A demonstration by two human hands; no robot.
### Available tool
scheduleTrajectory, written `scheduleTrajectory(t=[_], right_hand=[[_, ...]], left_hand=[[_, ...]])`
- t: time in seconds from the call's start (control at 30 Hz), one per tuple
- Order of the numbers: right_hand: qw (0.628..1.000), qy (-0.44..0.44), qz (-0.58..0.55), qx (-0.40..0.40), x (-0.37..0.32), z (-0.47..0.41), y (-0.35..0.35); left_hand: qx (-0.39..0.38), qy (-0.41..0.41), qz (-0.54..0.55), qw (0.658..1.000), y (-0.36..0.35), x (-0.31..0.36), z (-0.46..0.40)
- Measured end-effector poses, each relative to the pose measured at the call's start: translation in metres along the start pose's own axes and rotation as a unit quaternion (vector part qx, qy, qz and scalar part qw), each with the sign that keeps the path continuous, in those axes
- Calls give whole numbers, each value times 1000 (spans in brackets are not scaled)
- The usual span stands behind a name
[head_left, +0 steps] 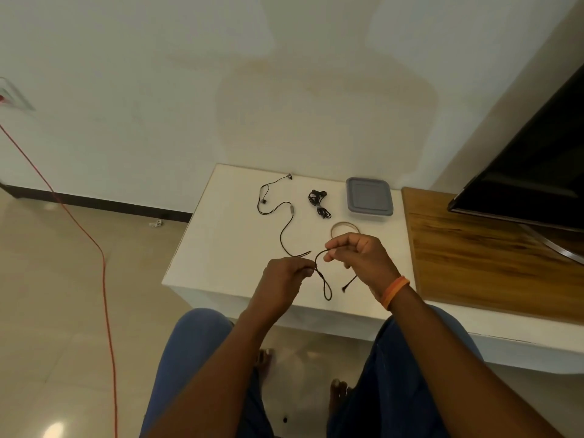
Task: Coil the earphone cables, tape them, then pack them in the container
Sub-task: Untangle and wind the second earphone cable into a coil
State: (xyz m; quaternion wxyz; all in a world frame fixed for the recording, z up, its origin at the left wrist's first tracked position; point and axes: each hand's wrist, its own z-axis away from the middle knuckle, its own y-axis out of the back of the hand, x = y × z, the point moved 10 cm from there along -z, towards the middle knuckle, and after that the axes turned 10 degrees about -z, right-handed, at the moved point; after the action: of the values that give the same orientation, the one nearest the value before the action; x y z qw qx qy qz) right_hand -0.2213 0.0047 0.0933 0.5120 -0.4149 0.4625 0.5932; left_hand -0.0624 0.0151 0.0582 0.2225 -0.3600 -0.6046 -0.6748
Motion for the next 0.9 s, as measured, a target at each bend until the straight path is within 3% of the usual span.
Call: scheduleTrajectory(t=[0.07, 0.13, 0.27, 0.33, 0.43, 0.57, 0.7, 0.83, 0.9], right_hand=[[991, 29, 116, 61, 2, -5, 15], [977, 42, 202, 55, 7, -9, 15], [940, -8, 312, -138, 36, -2, -29], [925, -15, 310, -217, 41, 9, -50], [945, -41, 198, -258, 33, 19, -59], [975, -68, 30, -211, 20, 18, -45], [980, -82, -94, -152, 16, 11, -34], [984, -80, -159, -17, 20, -2, -6], [986, -87, -127, 60, 27, -6, 10]], left_hand=[[2, 25, 43, 999, 5, -3, 2], [18, 43, 79, 996, 12, -4, 5], [76, 75, 157, 982, 27, -7, 9], [101, 96, 176, 974, 32, -12, 11], [118, 134, 165, 970, 35, -24, 13], [106, 148, 79, 980, 31, -30, 13], [82, 141, 59, 985, 24, -28, 11], [21, 123, 53, 991, 11, -22, 11], [10, 117, 70, 991, 9, -18, 13]])
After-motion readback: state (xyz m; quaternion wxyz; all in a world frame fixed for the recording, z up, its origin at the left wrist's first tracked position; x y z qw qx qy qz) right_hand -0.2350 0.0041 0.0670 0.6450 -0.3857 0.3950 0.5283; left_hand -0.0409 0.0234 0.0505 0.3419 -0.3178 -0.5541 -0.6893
